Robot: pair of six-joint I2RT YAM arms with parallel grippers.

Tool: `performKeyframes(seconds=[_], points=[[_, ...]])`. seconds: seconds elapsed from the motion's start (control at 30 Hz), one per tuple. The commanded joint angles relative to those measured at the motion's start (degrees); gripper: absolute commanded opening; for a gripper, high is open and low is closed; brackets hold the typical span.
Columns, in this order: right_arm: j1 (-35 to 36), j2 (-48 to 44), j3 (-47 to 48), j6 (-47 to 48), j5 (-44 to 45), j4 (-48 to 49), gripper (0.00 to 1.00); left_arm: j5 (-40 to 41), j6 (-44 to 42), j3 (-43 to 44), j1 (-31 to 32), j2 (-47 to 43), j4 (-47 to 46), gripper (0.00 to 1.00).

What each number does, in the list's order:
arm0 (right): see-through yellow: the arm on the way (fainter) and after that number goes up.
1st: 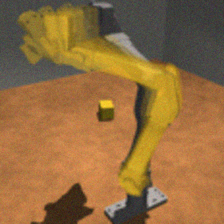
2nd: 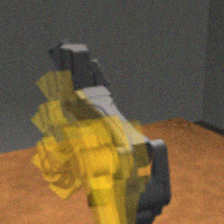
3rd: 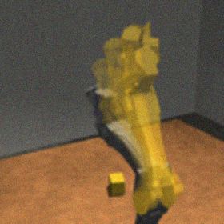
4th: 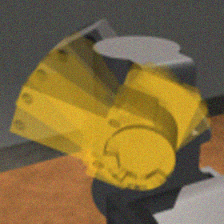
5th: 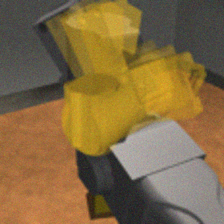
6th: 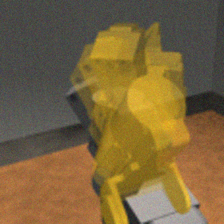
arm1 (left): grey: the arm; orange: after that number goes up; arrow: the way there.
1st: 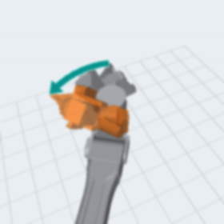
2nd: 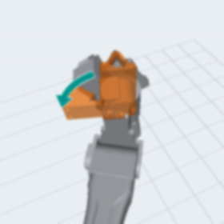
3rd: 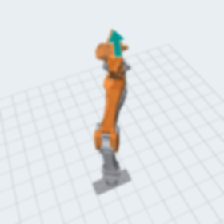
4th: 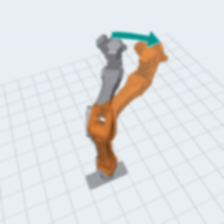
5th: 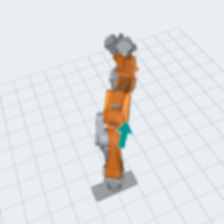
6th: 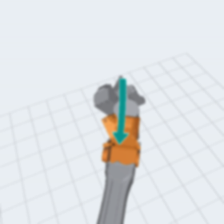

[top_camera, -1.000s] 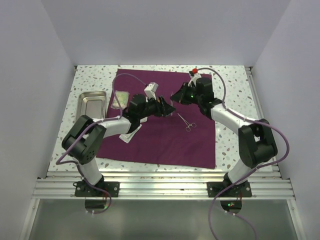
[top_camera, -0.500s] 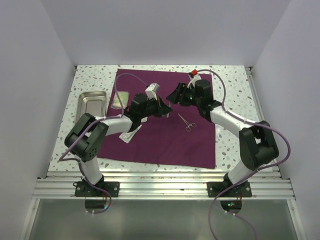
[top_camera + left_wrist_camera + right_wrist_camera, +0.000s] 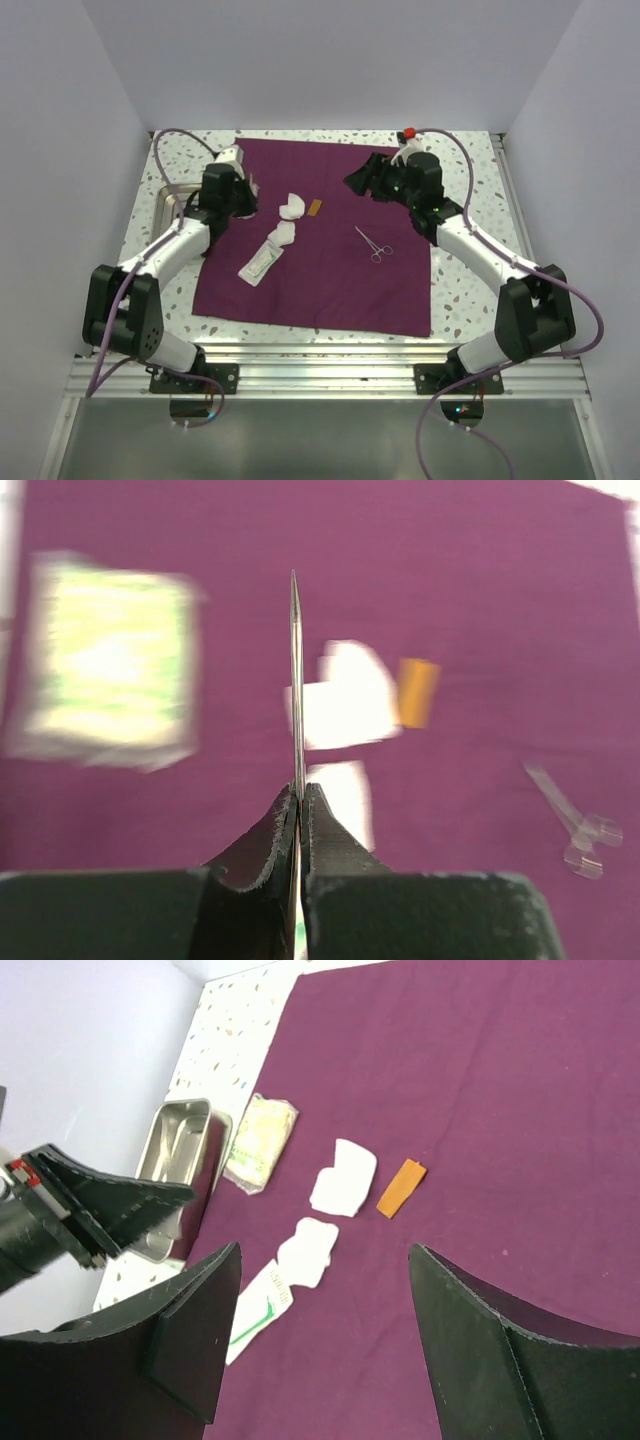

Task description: Prepare the surgical pack

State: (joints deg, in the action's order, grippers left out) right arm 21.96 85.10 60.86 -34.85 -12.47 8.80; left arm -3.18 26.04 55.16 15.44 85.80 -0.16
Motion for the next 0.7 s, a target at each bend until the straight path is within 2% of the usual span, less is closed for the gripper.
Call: performKeyframes(seconds=[0.0,0.07,0.17,0.2,0.23,0.37,0.67], points=[[-0.51,0.50,2.95,1.28,-0.62,-1.42,0.72,15.55,-7.14,3.37,-3.82,-1.60,16.83,0.00],[-0.77,0.86,3.21,1.36,-1.24,-1.24,0.72,17.59,-8.98,3.82,-8.38,-1.69,19.05,0.00],[-1.21,1.56,3.56,1.45,-2.12,-0.89,0.72,15.15,-10.92,3.20,-15.06,-1.86,19.59,0.00],[-1.30,1.91,3.74,1.54,-2.38,-0.80,0.72,14.26,-11.62,3.20,-15.44,-1.60,18.98,0.00],[-1.39,2.35,3.91,1.71,-2.47,-0.89,0.72,13.30,-15.37,2.68,-16.75,-1.51,18.19,0.00],[-1.74,3.49,3.74,2.07,-3.17,0.08,0.72,22.49,-18.39,1.54,-17.72,1.29,15.20,0.00],[-2.44,4.72,3.04,2.42,-3.96,0.78,0.72,20.76,-20.86,0.74,-18.52,9.37,7.64,0.00]])
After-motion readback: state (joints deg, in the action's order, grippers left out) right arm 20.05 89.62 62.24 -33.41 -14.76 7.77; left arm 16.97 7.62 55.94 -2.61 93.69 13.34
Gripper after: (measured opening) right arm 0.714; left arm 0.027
